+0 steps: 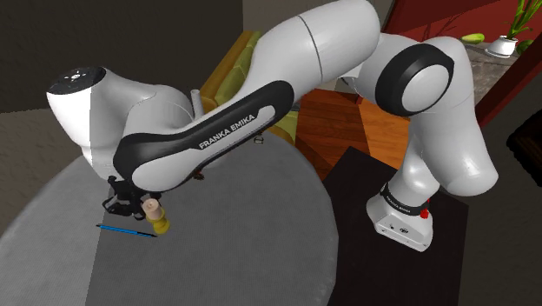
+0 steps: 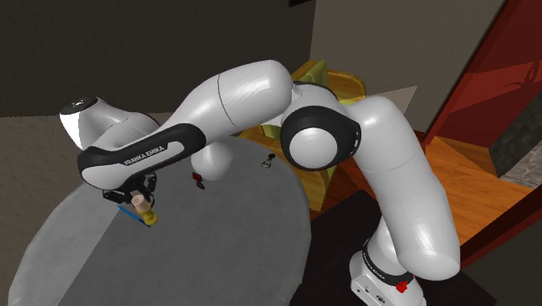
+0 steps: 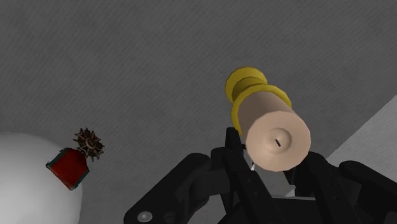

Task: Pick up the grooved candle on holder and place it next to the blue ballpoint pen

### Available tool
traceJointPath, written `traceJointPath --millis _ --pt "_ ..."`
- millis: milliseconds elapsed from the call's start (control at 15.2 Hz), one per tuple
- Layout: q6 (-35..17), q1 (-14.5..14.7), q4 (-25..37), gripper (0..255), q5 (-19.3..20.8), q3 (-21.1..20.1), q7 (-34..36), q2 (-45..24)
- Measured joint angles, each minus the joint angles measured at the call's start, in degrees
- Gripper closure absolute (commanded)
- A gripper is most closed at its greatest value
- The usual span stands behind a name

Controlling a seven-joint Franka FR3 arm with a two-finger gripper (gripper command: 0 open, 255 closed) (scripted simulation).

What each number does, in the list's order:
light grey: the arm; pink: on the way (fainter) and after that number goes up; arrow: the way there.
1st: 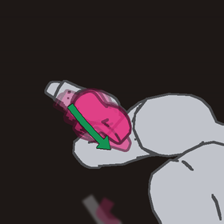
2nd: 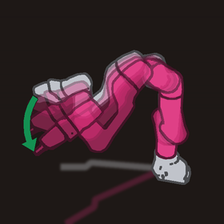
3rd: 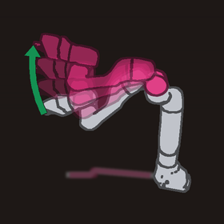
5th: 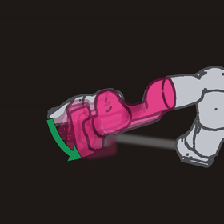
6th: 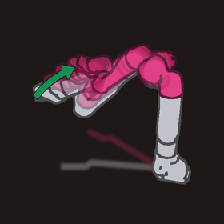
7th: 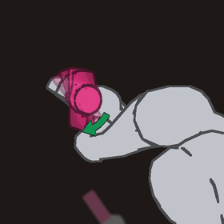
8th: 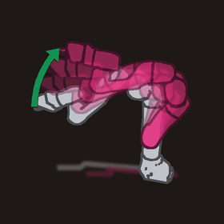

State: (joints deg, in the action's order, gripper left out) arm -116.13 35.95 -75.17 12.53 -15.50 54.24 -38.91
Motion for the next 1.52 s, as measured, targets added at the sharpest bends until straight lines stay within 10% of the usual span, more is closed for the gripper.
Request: traceJointPath --millis 1056,1122,1518 --pt "-6.5 0.1 -3.2 255 1.0 0.7 0.8 -3.3" --pt "-6.5 0.1 -3.2 0 1.0 0.7 0.8 -3.3" --pt "-6.5 0.1 -3.2 0 1.0 0.7 0.8 -3.3"
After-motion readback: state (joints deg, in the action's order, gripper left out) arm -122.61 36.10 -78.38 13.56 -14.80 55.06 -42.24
